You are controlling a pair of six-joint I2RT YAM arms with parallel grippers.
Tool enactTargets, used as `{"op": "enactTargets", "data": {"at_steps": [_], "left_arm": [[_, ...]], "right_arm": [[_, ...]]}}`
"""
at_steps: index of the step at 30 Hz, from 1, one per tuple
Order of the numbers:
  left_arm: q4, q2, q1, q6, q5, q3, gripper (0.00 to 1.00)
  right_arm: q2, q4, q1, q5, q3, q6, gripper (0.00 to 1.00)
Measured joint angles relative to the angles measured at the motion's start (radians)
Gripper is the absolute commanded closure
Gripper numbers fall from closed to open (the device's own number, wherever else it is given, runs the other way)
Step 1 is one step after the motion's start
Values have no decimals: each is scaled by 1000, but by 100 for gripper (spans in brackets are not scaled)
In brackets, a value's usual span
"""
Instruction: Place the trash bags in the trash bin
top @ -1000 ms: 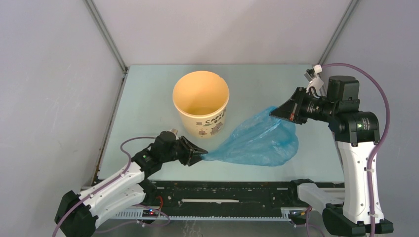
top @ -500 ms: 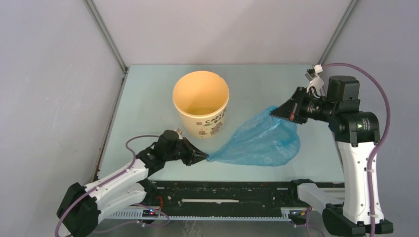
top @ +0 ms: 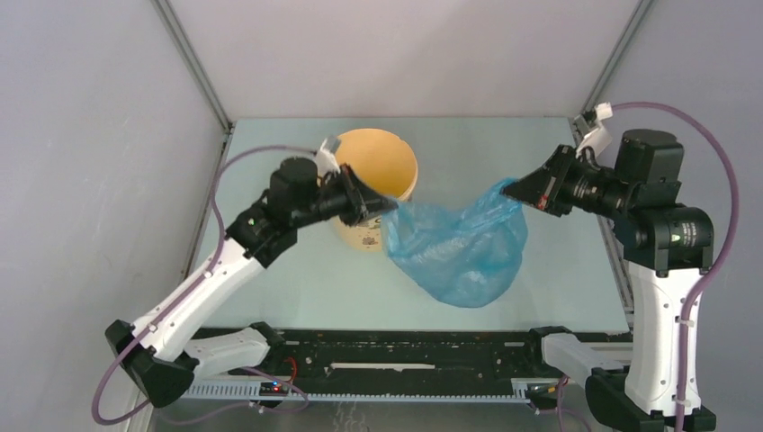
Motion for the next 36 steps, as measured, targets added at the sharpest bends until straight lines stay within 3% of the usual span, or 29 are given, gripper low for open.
{"op": "enactTargets", "data": {"at_steps": [8, 12, 16, 21, 26, 31, 36], "left_arm": [[-39, 199, 0, 186, 5, 507, 100], [-67, 231, 2, 258, -11, 679, 100], [-137, 203, 27, 349, -113, 795, 100], [-211, 95, 73, 462, -345, 855, 100], [-237, 8, 82, 533, -513, 874, 100], [-242, -27, 97, 557, -605, 842, 100], [-286, 3, 123, 547, -611, 761, 100]], "right_arm": [[102, 146, -3, -71, 258, 130, 100], [133, 333, 17, -134, 303, 250, 100], [188, 576, 89, -182, 317, 406, 100], [330, 810, 238, -204, 392, 561, 100], [463, 891, 327, -203, 407, 636, 100], [475, 912, 317, -204, 290, 664, 100], [422, 922, 249, -204, 110, 683, 100]]}}
